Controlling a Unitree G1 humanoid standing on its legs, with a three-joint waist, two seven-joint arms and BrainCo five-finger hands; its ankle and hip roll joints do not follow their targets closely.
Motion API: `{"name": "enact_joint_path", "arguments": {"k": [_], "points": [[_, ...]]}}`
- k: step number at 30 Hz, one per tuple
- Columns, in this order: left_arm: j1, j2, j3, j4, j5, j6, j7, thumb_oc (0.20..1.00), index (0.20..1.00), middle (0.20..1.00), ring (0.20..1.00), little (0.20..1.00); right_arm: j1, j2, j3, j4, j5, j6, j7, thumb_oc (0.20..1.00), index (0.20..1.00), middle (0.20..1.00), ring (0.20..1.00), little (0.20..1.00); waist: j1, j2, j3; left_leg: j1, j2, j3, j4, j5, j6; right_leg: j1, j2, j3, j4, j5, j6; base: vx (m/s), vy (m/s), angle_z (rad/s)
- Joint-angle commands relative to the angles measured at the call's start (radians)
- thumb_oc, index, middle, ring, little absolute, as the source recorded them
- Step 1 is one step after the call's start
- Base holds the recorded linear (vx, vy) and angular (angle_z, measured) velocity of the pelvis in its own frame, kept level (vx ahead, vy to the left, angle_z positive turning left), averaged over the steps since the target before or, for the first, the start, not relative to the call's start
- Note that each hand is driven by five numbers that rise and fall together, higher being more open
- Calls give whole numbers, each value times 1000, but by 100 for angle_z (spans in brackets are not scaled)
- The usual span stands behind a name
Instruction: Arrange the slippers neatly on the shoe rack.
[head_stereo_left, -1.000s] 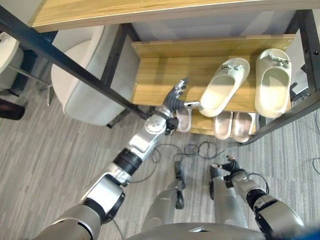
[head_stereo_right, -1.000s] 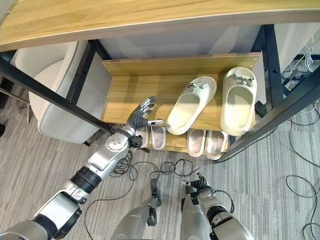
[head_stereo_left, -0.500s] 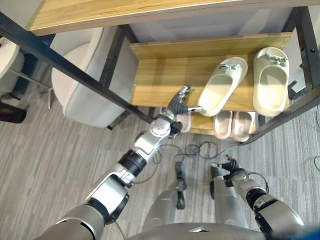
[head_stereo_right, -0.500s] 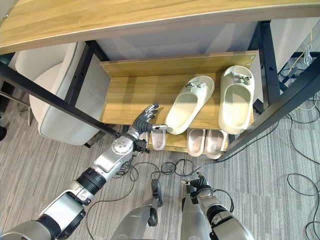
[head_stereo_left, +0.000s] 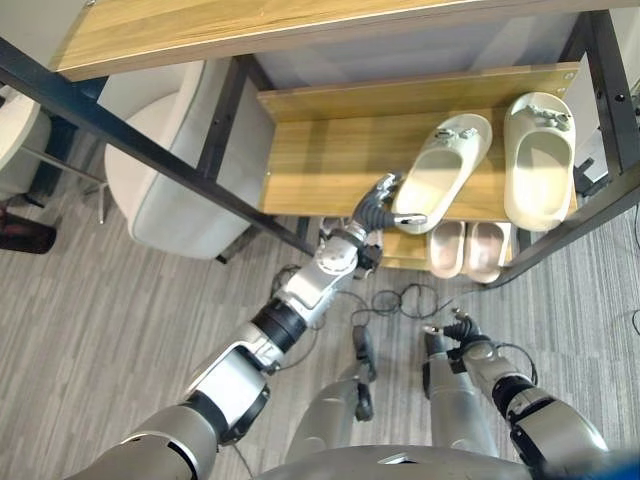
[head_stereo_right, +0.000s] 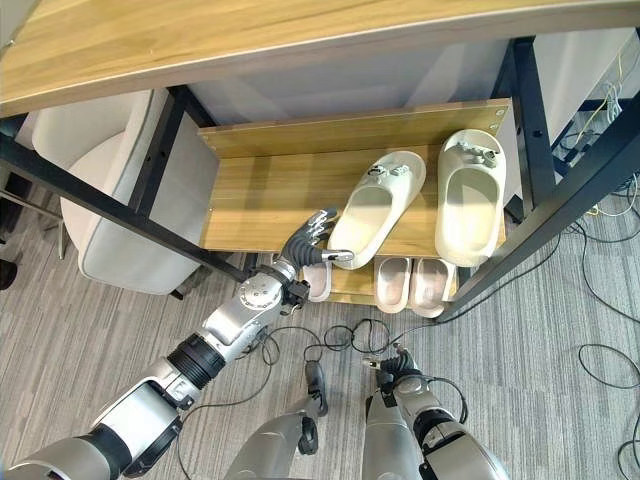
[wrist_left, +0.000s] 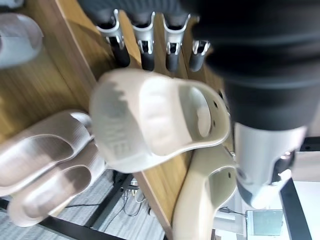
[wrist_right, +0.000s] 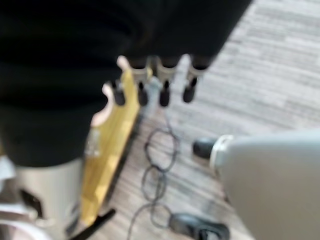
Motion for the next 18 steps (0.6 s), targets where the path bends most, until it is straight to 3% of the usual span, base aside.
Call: {"name": "enact_joint_path", "arguments": {"k": [1,18], "points": [[-82,-57,-4,51,-32,-40,14,1000,1000,1000,1000,1000,-27,-18,39,-19,3,-9,-5,1000,1000,1000,1000,1000,-35,1,-2,-61,-39,-68,88,-90,14,8,-71,-24,-212,149,62,0,0,0],[-139,-133,-23,159,-68,-46,47,1000,1000,1000,1000,1000,-34,-15,58,9,12,-8,-9,1000,1000,1000,1000,1000,-47,-5,-10,-60,-33,-72,87,-89,13,8,-70,-27,-221,152,62,0,0,0]]}}
